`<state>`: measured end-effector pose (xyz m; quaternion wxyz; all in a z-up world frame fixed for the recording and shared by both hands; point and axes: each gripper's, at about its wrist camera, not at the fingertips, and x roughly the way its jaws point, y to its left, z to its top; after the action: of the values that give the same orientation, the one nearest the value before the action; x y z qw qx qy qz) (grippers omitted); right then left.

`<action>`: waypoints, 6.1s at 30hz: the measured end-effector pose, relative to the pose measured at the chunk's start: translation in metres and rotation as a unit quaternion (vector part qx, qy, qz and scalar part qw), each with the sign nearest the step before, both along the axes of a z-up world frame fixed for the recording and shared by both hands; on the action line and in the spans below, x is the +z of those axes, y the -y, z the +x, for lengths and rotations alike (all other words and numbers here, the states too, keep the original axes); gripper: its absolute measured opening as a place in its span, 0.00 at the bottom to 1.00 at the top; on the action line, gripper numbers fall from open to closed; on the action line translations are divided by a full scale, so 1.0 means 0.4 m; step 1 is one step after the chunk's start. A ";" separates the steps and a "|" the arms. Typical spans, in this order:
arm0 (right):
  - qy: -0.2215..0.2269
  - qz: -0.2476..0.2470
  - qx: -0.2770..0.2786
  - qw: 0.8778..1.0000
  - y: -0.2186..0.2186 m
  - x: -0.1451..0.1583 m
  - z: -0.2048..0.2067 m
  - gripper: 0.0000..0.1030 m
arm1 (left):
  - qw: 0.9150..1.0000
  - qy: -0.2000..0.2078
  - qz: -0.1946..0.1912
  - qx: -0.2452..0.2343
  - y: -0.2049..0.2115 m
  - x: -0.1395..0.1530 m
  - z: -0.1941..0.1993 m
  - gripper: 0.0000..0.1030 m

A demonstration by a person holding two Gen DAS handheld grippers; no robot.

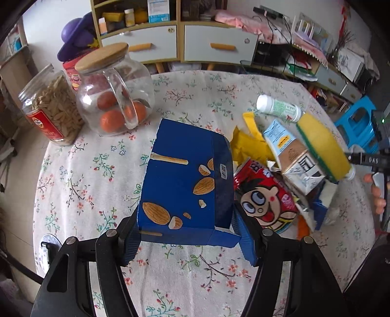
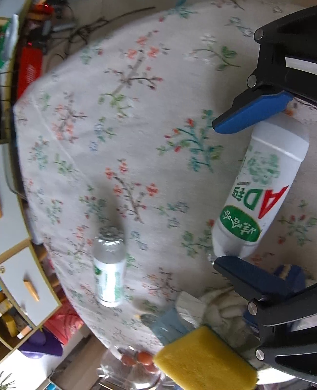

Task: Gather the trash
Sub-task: 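Grasp the blue almond box with the left tool while the right tool grasps the white AD bottle, then drop the white bottle into the wastebasket with the right tool while the left tool drops the blue box, then move the right tool back over the table toward the blue snack box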

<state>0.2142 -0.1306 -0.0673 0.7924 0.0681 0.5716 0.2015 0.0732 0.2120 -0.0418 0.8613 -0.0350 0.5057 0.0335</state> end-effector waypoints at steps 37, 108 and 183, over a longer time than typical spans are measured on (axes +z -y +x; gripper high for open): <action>0.042 -0.062 -0.122 0.990 0.402 0.127 -0.224 0.39 | 0.988 0.100 -0.053 -0.104 0.396 0.196 -0.028 0.67; 0.050 -0.088 -0.295 0.950 0.703 0.015 -0.127 0.68 | 0.984 0.046 -0.071 -0.157 0.552 0.098 0.027 0.91; 0.075 -0.117 -0.033 0.990 0.027 0.117 -0.209 0.81 | 0.994 -0.011 -0.023 -0.105 0.339 0.001 0.110 0.74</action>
<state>0.1306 -0.1413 -0.0206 0.8416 -0.0213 0.5279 0.1117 0.1174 0.0763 -0.0414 0.8535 -0.0007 0.5165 -0.0685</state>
